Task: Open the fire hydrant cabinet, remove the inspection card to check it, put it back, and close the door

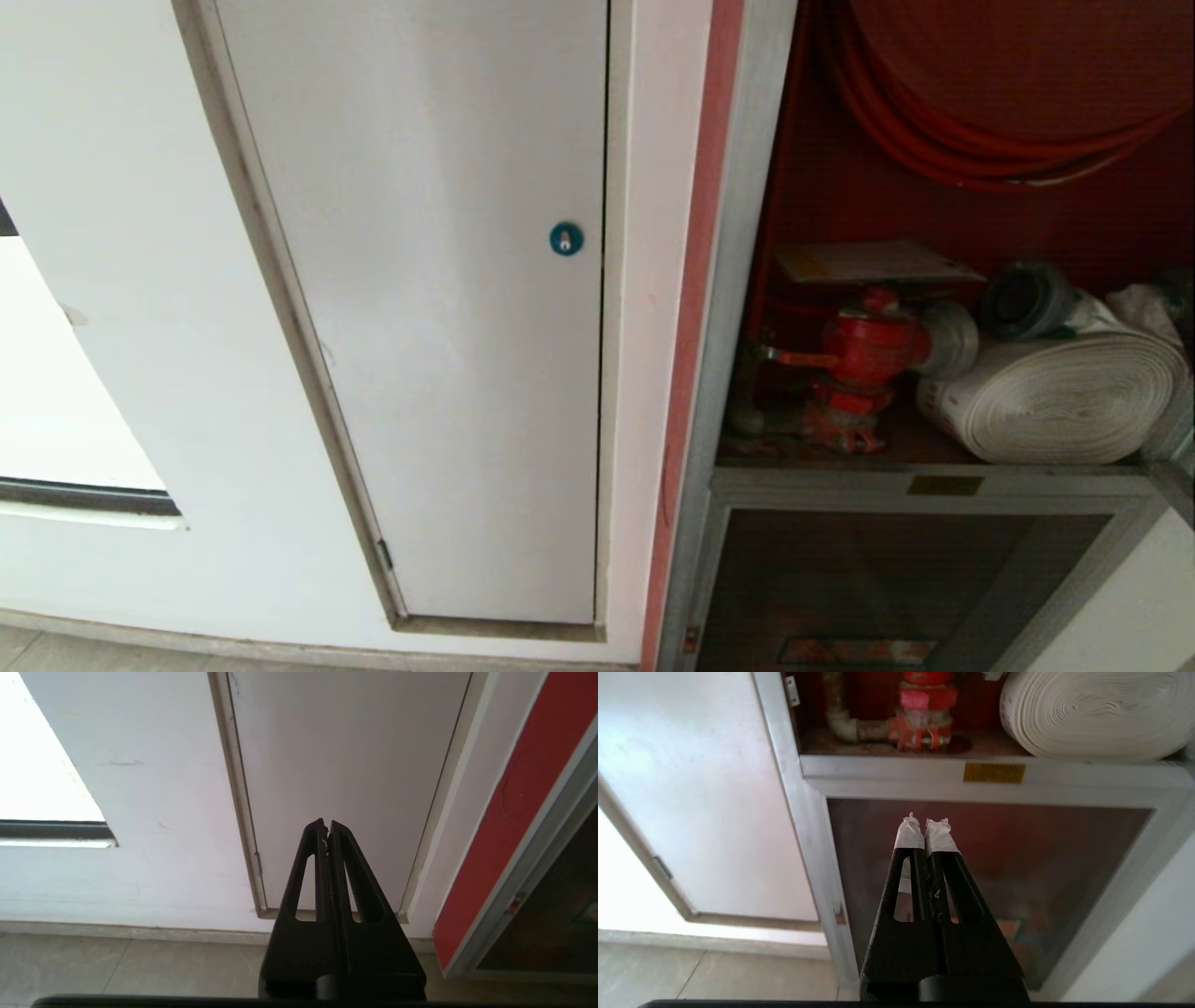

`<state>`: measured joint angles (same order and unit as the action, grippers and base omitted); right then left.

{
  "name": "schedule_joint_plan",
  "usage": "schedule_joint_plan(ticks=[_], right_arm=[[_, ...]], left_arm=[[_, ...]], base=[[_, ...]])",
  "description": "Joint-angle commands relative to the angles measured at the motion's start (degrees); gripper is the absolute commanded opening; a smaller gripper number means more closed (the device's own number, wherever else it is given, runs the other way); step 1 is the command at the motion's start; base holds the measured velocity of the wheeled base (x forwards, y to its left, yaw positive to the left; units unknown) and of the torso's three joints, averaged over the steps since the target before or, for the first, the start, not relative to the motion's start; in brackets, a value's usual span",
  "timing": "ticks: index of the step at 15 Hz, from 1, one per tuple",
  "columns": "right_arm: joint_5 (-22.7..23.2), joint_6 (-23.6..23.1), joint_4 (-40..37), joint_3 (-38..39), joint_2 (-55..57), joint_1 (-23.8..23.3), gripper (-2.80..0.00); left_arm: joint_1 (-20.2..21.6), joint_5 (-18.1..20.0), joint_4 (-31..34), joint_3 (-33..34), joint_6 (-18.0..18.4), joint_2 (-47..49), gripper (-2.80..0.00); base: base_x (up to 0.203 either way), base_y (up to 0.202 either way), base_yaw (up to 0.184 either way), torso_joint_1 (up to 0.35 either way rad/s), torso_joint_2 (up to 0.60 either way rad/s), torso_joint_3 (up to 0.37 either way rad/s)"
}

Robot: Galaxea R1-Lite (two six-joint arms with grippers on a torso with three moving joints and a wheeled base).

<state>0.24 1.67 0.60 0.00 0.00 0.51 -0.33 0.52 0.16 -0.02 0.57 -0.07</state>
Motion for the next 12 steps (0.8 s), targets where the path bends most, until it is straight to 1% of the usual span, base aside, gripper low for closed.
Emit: schedule_joint_plan(ticks=[1,12], right_arm=[[0.0,0.0,0.0,0.3,0.0,0.0,-2.8],[0.0,0.0,0.0,0.3,0.0,0.0,-2.8]], left_arm=[[0.0,0.0,0.0,0.0,0.0,0.1,-2.8],[0.0,0.0,0.0,0.0,0.0,0.1,-2.8]], base=[[0.194,0.0,0.001,0.002,0.0,0.005],[0.196,0.0,-0.001,0.002,0.0,0.003]])
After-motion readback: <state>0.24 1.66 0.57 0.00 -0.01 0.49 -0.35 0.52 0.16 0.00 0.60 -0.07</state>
